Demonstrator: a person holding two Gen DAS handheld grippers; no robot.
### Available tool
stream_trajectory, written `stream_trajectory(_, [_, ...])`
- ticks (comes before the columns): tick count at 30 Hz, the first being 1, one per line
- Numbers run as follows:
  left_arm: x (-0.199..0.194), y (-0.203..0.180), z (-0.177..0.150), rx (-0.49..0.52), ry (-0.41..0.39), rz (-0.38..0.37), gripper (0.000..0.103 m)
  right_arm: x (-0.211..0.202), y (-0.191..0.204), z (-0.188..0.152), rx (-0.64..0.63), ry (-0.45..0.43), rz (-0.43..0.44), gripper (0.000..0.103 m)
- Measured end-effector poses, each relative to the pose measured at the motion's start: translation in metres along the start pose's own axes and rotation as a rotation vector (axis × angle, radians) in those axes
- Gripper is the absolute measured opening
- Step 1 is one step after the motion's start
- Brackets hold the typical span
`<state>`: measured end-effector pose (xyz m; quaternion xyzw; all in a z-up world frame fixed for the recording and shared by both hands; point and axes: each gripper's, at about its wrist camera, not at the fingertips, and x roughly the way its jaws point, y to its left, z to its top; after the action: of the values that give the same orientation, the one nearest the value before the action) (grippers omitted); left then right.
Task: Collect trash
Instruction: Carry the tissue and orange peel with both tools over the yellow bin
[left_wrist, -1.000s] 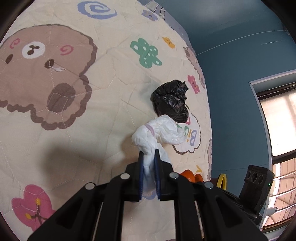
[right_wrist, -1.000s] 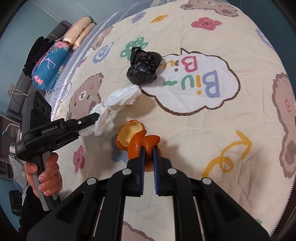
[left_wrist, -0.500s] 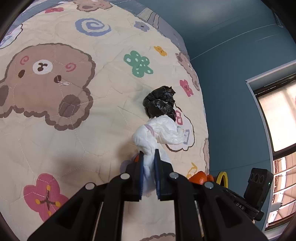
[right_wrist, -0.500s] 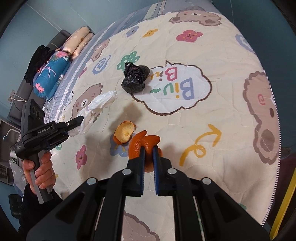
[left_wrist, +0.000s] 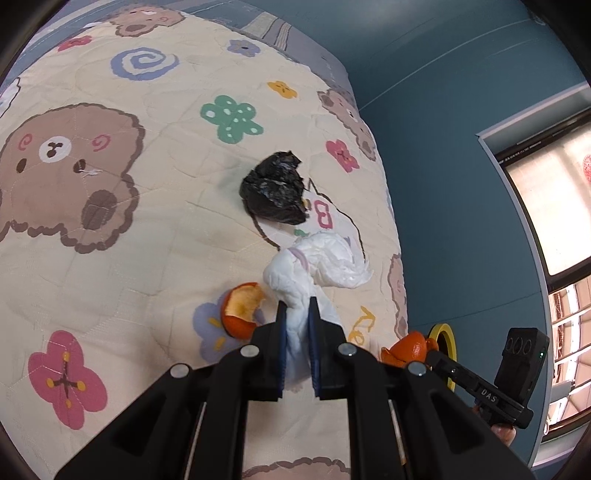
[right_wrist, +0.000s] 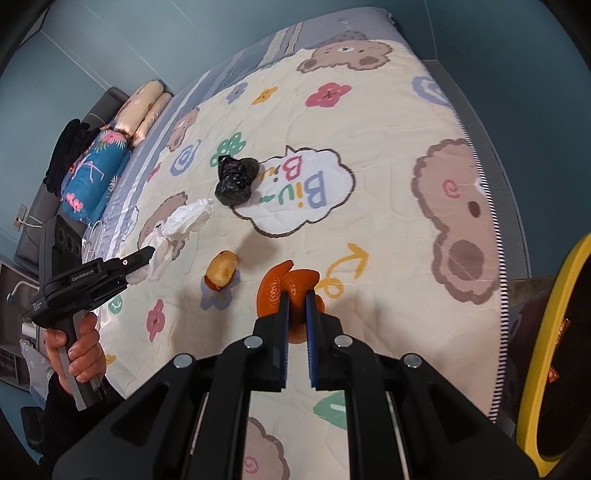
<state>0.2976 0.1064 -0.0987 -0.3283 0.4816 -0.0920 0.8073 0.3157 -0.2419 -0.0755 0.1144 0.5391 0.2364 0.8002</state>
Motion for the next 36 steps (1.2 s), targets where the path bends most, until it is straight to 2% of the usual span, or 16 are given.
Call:
stream_trajectory(9, [0.02, -0.043, -0.014, 0.061, 0.04, -0.018, 0.009, -0.036, -0.043, -0.007, 0.066, -0.054, -0.03, 0.008])
stream_trajectory(27, [0.076, -0.168, -0.047, 0.25, 0.163, -0.098, 0.009, -0.124, -0.142, -0.027, 0.194, -0.179, -0.116, 0.008])
stream_trajectory(36, [0.111, -0.231, -0.075, 0.345, 0.235, -0.136, 0.009, -0.168, -0.19, -0.043, 0.265, -0.238, -0.179, 0.008])
